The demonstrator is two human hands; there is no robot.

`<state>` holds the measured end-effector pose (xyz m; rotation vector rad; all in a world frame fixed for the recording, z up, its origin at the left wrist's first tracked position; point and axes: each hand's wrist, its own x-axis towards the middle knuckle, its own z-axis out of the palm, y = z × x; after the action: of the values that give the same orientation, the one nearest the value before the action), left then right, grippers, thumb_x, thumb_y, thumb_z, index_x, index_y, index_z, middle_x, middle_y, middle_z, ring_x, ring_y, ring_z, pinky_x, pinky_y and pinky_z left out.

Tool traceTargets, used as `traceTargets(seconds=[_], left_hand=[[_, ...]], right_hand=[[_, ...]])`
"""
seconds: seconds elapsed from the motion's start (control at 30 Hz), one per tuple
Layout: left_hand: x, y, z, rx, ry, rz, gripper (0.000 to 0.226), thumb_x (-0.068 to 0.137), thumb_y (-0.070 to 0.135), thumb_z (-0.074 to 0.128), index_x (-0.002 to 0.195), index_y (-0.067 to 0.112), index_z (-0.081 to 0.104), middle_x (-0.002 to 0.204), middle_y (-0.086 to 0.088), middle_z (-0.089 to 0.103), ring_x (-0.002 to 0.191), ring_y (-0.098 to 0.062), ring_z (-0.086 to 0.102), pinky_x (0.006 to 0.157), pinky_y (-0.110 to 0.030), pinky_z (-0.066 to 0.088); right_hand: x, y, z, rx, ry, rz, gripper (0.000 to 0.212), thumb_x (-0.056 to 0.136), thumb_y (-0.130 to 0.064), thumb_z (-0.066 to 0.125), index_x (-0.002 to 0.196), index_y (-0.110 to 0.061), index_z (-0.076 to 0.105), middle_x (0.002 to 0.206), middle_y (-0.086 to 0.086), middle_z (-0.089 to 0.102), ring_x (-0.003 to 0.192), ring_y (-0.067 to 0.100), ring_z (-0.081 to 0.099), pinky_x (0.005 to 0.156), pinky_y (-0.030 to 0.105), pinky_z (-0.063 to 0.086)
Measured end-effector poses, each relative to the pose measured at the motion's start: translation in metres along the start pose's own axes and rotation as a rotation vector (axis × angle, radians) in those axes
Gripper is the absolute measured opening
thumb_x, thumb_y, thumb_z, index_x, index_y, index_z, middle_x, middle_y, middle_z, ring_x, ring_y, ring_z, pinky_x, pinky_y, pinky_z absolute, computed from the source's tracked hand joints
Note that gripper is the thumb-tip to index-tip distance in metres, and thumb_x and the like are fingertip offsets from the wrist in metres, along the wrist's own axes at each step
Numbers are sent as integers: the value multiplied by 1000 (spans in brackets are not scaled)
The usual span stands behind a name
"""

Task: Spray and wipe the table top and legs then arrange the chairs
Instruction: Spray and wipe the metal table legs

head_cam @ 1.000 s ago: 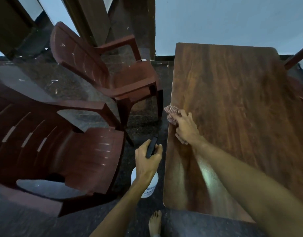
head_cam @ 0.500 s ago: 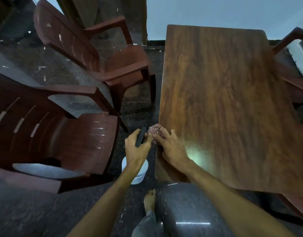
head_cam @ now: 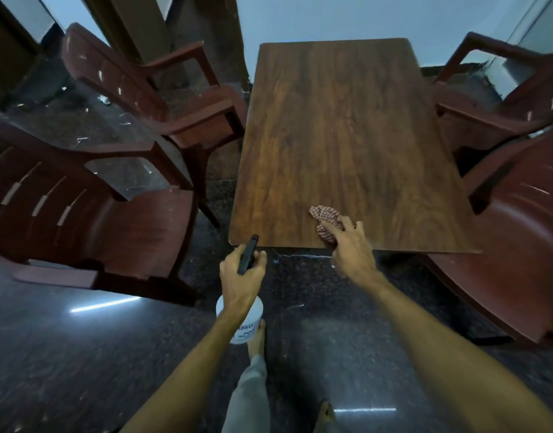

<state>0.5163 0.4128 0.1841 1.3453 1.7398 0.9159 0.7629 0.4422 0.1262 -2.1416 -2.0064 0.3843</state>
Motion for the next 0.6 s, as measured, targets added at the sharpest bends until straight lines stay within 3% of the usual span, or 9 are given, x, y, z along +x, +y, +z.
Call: traceTargets(seconds=[0.07, 0.2, 0.37, 0.5, 0.6], left_hand=[[-20, 4, 19, -13, -22, 9, 29, 93, 15, 70, 68, 8, 57, 55, -9, 54, 49, -9, 47, 51, -21, 37], [-42, 4, 62, -24, -98, 52, 27, 94, 17, 71, 73, 4, 59, 62, -19, 57, 56, -31, 52, 55, -36, 43], [-56, 1, 125, -49, -204, 119, 27, 94, 15, 71, 71, 11, 59, 63, -18, 57, 54, -20, 48, 52, -28, 40], [-61, -21, 158, -83, -265, 140, 22, 93, 14, 72, 74, 12, 62, 62, -9, 60, 58, -28, 57, 57, -34, 46], [-52, -59, 176, -99, -258, 129, 21, 93, 12, 73, 75, 11, 63, 62, -7, 60, 56, -22, 56, 56, -32, 46]], right_hand=[[-15, 40, -15, 7, 55, 100, 79, 72, 2, 65, 143, -29, 50, 139, 7, 43, 109, 33, 41, 83, 45, 54], [-40, 135, -35, 33, 191, 370, 76, 71, 3, 65, 141, -26, 54, 134, 11, 44, 107, 39, 40, 84, 46, 51], [-58, 226, -52, 89, 303, 554, 69, 77, 6, 58, 140, -23, 55, 133, 16, 43, 112, 44, 39, 89, 51, 45], [-81, 238, -30, 244, 549, 639, 73, 78, 11, 49, 144, -21, 51, 132, 17, 44, 113, 40, 42, 97, 43, 36], [-103, 198, 36, 451, 760, 630, 78, 80, 15, 49, 148, -24, 43, 135, 13, 41, 120, 29, 37, 99, 29, 30]])
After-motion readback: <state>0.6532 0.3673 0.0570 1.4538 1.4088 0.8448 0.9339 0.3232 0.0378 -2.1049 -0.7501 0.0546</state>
